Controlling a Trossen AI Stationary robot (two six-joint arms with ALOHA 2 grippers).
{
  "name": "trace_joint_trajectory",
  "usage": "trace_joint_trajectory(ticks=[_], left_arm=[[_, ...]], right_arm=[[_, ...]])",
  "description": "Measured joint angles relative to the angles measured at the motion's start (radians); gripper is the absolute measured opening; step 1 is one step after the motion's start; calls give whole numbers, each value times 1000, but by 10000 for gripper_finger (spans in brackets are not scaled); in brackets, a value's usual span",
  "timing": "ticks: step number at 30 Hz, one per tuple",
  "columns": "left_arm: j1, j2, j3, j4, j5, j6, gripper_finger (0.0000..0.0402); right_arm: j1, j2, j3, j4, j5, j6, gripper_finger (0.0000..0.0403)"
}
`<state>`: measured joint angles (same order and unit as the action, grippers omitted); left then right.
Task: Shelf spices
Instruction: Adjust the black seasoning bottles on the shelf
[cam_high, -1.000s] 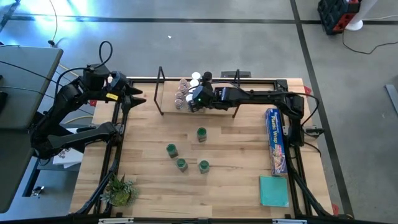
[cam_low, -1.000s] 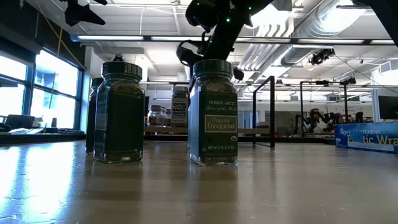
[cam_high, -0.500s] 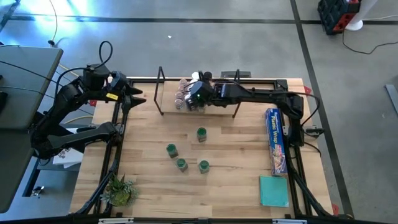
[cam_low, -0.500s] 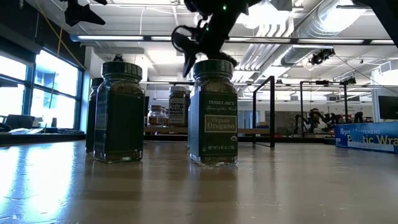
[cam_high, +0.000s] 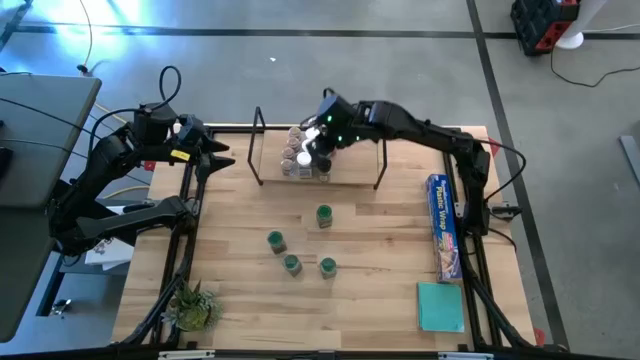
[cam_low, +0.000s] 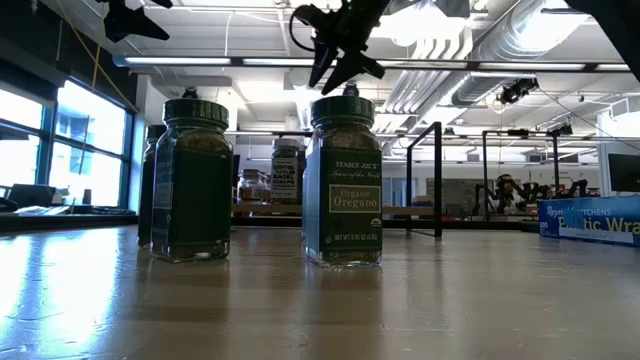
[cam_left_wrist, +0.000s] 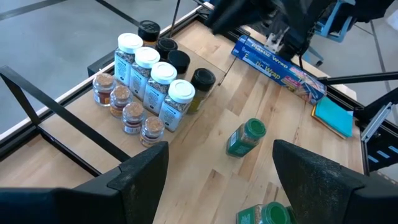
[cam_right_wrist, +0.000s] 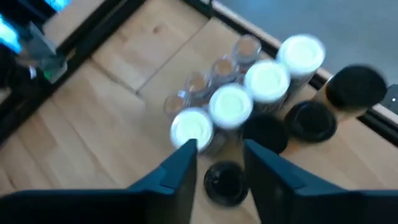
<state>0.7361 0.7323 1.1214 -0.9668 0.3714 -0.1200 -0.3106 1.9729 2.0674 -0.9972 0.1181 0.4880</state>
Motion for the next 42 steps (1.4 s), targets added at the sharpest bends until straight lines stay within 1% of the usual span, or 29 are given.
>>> trace_joint_trajectory(ticks=[2, 4, 7, 12, 21, 27, 34, 38, 42], left_arm=[[0, 1, 0, 0, 0, 0, 282], [0, 4, 0, 0, 0, -1, 282], [0, 10, 0, 3, -1, -9, 282], [0, 16, 0, 36, -8, -23, 282], [0, 22, 0, 60, -23, -45, 282], [0, 22, 0, 60, -61, -46, 282], [0, 22, 0, 60, -61, -52, 282], [0, 22, 0, 60, -61, -54, 282], [0, 22, 0, 60, -61, -61, 282]], right_arm=[[-32, 13, 0, 22, -29, -9, 92], [-60, 42, 0, 42, -77, -33, 68], [-85, 98, 0, 69, -136, -68, 57], [-109, 154, 0, 42, -148, -63, 55], [-121, 155, 0, -65, -145, -115, 55], [-121, 151, 0, -69, -134, -130, 55], [-121, 151, 0, -65, -119, -130, 55], [-122, 151, 30, -72, -113, -130, 55], [-122, 151, 104, -84, -96, -134, 55]])
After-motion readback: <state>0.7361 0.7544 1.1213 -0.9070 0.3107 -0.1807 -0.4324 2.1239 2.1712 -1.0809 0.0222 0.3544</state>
